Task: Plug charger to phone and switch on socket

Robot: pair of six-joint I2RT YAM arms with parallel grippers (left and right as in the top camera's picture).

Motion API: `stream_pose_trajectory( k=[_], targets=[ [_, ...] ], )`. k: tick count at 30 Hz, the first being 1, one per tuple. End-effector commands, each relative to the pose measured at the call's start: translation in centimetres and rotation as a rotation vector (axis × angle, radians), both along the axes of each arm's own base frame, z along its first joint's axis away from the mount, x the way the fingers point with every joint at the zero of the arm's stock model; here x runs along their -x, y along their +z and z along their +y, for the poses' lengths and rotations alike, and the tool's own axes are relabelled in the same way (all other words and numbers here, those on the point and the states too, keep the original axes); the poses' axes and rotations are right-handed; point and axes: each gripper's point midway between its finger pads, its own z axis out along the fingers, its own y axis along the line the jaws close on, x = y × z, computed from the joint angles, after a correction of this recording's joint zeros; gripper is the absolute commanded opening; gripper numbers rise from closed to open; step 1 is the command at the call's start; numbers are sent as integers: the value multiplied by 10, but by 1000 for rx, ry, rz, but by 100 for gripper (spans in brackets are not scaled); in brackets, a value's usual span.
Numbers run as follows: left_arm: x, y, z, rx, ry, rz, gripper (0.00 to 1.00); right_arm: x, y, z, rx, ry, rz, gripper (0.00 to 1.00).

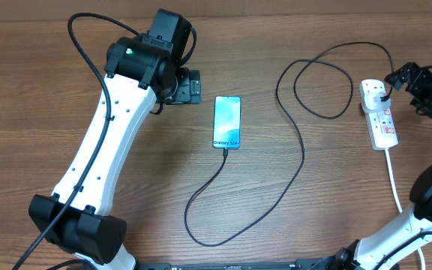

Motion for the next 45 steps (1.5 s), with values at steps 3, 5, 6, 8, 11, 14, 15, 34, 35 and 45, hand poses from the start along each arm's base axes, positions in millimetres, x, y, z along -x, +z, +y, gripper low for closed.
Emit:
stream_pose_trajectory(
  k=[3,5,6,8,11,14,15,34,35,45],
  targets=[
    [-3,3,3,-16,-5,-13,100,1,-16,8,-38,13,-9,100],
    [-3,3,3,-17,-5,-13,100,0,-19,8,-35,14,-13,100],
    [-3,3,3,-17,-5,-13,100,0,-21,8,-33,14,-15,100],
    [-3,3,3,-16,-5,-13,100,0,-26,9,-32,16,-17,100],
    [-3,3,3,-17,-5,-13,100,1,-33,13,-35,23,-12,100],
    [-3,3,3,-17,-5,-13,100,0,-39,19,-34,35,-13,100],
    [-3,3,3,-17,-5,-13,100,0,-41,21,-35,38,-13,100],
    [-3,3,3,-17,-5,-13,100,-4,-51,32,31,63,23,100],
    [-3,3,3,-16,-5,-13,100,-4,-51,32,34,61,24,100],
    [-3,3,3,-16,-5,-13,100,-1,-64,31,31,57,56,100]
  ],
)
